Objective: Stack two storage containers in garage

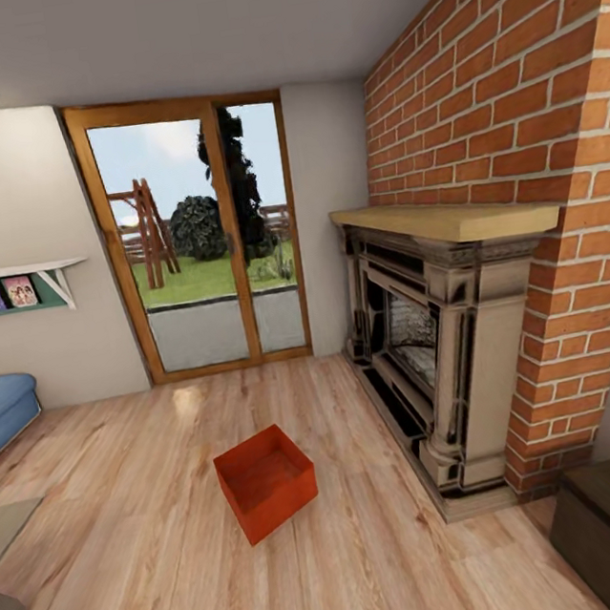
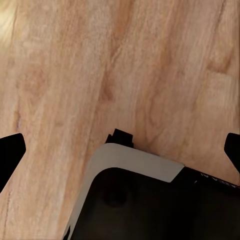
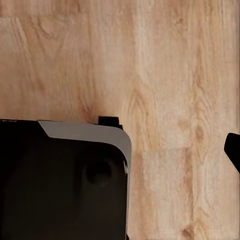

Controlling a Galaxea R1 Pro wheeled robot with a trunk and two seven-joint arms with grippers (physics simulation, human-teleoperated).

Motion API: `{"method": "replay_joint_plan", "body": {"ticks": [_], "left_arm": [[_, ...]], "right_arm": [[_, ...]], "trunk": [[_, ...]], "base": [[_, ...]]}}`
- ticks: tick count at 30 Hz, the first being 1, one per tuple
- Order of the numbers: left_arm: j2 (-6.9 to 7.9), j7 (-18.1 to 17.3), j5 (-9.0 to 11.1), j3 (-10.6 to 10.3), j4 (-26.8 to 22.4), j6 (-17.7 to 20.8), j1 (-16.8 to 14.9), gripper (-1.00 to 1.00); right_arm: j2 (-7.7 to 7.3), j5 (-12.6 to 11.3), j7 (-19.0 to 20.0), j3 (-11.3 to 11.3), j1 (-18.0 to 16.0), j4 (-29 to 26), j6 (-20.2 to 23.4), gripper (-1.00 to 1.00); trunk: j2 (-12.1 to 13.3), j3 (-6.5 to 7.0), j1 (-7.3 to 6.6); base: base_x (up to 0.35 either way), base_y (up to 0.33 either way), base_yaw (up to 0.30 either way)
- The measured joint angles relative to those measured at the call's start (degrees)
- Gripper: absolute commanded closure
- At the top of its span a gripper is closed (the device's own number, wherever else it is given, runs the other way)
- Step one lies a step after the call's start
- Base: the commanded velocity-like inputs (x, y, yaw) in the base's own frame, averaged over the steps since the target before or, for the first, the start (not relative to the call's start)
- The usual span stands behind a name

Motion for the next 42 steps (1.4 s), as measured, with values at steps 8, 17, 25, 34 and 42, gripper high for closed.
{"method": "replay_joint_plan", "body": {"ticks": [8,17,25,34,42], "left_arm": [[0.0,-0.01,0.0,0.0,-0.02,0.0,0.01,-1.0],[0.0,-0.01,0.0,-0.01,-0.03,0.0,0.01,-1.0],[0.0,0.0,0.0,0.0,-0.02,0.0,0.01,-1.0],[0.0,0.0,0.0,0.01,-0.01,0.0,0.01,-1.0],[0.0,0.0,0.0,0.01,-0.02,0.0,0.01,-1.0]], "right_arm": [[-0.09,-0.01,-0.01,-0.01,-0.01,-0.01,-0.01,-1.0],[-0.1,-0.01,-0.01,-0.03,-0.01,-0.01,-0.01,-1.0],[-0.1,-0.01,-0.04,0.01,-0.01,-0.01,-0.01,-1.0],[-0.1,-0.01,0.0,-0.03,-0.01,-0.01,-0.01,-1.0],[-0.1,-0.03,0.0,-0.07,-0.01,-0.01,-0.01,-1.0]], "trunk": [[0.0,0.0,0.0],[0.0,0.0,0.0],[0.0,0.0,0.0],[0.0,0.0,0.0],[0.0,0.0,0.0]], "base": [[0.315,-0.098,0.219],[0.315,-0.1,0.266],[0.315,-0.102,0.268],[0.315,-0.102,0.268],[0.315,-0.102,0.268]]}}
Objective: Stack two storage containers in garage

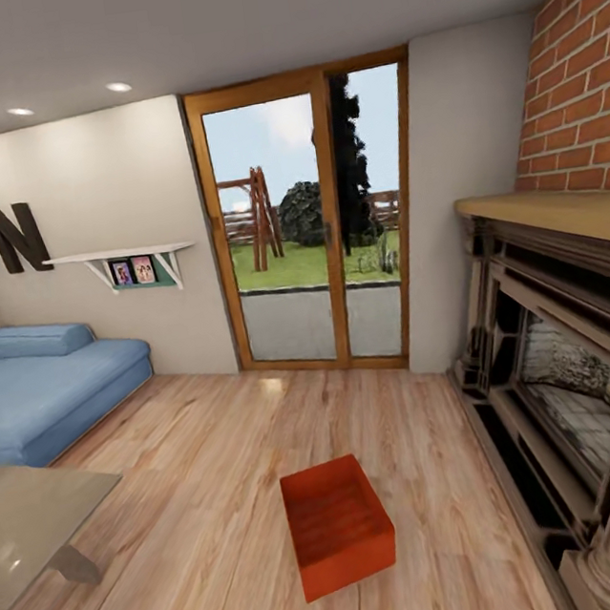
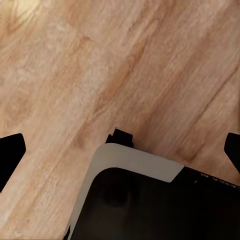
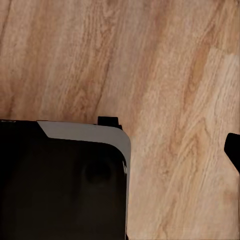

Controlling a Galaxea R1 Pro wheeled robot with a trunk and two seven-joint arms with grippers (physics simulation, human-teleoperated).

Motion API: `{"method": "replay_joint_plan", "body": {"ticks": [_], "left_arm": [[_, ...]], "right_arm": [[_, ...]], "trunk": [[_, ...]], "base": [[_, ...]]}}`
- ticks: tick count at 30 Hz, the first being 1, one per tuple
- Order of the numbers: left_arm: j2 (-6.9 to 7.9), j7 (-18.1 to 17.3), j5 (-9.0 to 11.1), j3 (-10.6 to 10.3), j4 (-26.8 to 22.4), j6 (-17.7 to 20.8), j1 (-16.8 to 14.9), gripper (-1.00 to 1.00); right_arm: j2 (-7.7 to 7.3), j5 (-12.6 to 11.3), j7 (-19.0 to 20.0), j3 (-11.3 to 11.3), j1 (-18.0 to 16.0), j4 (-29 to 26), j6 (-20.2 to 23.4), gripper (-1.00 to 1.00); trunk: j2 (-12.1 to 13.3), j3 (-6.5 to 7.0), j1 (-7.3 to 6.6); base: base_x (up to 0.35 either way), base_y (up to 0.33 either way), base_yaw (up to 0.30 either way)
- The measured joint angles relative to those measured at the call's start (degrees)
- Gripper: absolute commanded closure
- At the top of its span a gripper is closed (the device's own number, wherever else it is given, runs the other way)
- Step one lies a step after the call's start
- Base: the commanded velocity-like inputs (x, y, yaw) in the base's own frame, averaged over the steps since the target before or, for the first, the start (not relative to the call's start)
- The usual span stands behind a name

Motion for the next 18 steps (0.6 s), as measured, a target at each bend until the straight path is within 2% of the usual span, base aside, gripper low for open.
{"method": "replay_joint_plan", "body": {"ticks": [18], "left_arm": [[0.0,0.0,0.0,0.0,0.01,0.0,0.0,-1.0]], "right_arm": [[0.0,0.01,0.02,0.07,0.0,0.0,0.0,-1.0]], "trunk": [[0.0,0.0,0.0]], "base": [[0.315,-0.102,0.268]]}}
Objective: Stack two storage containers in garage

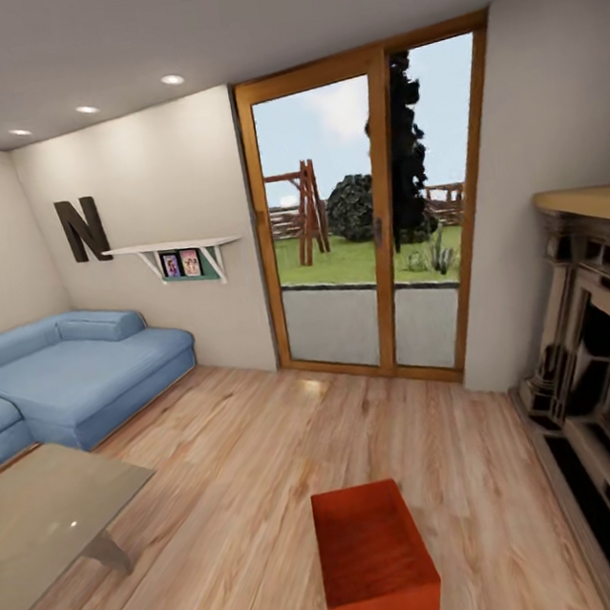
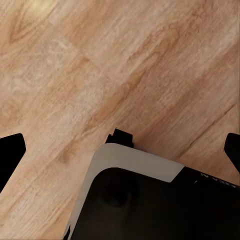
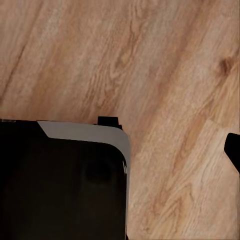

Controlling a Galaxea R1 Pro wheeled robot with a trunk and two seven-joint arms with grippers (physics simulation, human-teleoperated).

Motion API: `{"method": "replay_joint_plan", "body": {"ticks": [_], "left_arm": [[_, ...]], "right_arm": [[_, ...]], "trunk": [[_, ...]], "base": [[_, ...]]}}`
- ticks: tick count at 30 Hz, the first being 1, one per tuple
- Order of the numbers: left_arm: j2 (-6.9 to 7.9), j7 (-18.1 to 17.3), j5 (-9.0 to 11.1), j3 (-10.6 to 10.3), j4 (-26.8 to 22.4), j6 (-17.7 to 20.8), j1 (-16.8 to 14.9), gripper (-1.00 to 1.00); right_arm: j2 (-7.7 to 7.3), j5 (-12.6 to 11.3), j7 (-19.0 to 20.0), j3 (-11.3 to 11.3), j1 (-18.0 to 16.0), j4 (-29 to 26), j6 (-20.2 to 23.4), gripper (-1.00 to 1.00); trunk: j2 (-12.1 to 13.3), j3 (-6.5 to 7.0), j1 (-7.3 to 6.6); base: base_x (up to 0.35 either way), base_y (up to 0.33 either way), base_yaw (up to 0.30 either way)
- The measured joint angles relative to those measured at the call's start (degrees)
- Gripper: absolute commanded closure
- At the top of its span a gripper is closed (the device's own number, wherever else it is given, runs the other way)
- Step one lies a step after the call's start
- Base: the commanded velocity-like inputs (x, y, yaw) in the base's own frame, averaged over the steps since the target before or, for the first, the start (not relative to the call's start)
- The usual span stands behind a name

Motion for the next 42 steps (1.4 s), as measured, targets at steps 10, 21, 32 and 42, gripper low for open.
{"method": "replay_joint_plan", "body": {"ticks": [10,21,32,42], "left_arm": [[0.0,0.0,0.0,0.01,-0.03,0.0,0.0,-1.0],[0.0,0.0,0.0,0.01,0.01,-0.07,-0.01,-1.0],[-0.06,0.0,-0.01,-0.01,-0.02,-0.08,-0.01,-1.0],[-0.1,0.0,0.0,-0.02,-0.01,-0.52,-0.02,-1.0]], "right_arm": [[0.0,0.01,0.0,-0.04,0.0,0.01,0.0,-1.0],[-0.12,0.07,0.14,0.13,0.01,0.0,0.04,-1.0],[-0.17,0.1,0.52,0.28,0.01,0.0,0.05,-1.0],[-0.06,-0.24,0.21,0.03,0.01,0.0,-0.01,-1.0]], "trunk": [[0.0,0.0,0.0],[0.0,0.0,0.0],[0.0,0.0,0.01],[-0.01,0.0,0.01]], "base": [[0.315,-0.102,0.25],[0.315,-0.102,0.028],[0.299,-0.131,0.0],[0.261,-0.176,-0.068]]}}
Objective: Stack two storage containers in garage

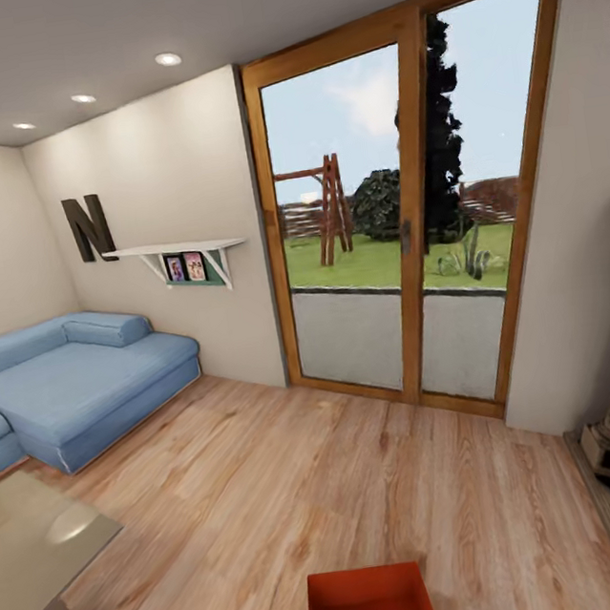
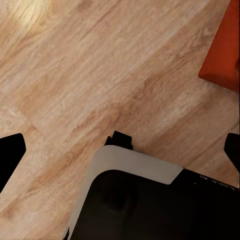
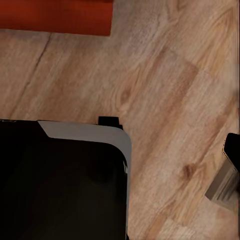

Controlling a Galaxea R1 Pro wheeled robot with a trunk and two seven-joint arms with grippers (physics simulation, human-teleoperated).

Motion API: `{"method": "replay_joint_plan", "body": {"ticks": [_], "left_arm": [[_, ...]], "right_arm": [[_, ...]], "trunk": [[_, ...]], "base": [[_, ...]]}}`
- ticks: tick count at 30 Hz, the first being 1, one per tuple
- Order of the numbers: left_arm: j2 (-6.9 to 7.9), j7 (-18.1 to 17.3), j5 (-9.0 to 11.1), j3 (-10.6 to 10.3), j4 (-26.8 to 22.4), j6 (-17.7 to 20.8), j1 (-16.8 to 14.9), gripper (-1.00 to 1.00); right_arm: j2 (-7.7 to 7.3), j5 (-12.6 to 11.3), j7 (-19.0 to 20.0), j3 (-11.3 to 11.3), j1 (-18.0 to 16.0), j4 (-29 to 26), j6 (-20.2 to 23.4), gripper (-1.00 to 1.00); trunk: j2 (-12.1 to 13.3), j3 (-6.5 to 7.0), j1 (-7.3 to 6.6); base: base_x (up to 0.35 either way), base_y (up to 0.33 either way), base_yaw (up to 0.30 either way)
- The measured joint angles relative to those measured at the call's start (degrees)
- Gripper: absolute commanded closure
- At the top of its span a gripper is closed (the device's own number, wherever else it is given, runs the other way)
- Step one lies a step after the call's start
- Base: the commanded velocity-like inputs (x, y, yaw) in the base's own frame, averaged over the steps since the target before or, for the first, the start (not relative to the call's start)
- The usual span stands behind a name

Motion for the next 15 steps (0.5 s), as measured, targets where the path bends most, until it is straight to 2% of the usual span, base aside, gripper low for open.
{"method": "replay_joint_plan", "body": {"ticks": [4,9,15], "left_arm": [[0.06,0.01,0.0,0.01,-0.03,-0.15,0.0,-1.0],[0.09,0.02,0.01,0.01,-0.06,-0.32,0.0,-1.0],[0.0,-0.01,0.01,0.0,-0.07,-0.26,0.01,-1.0]], "right_arm": [[0.02,-0.01,-0.16,-0.08,-0.01,0.0,0.05,-1.0],[-0.03,-0.02,-0.2,-0.18,-0.01,0.0,0.04,-1.0],[-0.08,-0.02,-0.17,-0.19,-0.01,0.01,0.07,-1.0]], "trunk": [[0.01,0.0,0.01],[0.01,0.0,0.02],[0.01,0.0,0.02]], "base": [[0.164,-0.111,-0.043],[0.027,-0.018,-0.007],[0.001,-0.239,0.0]]}}
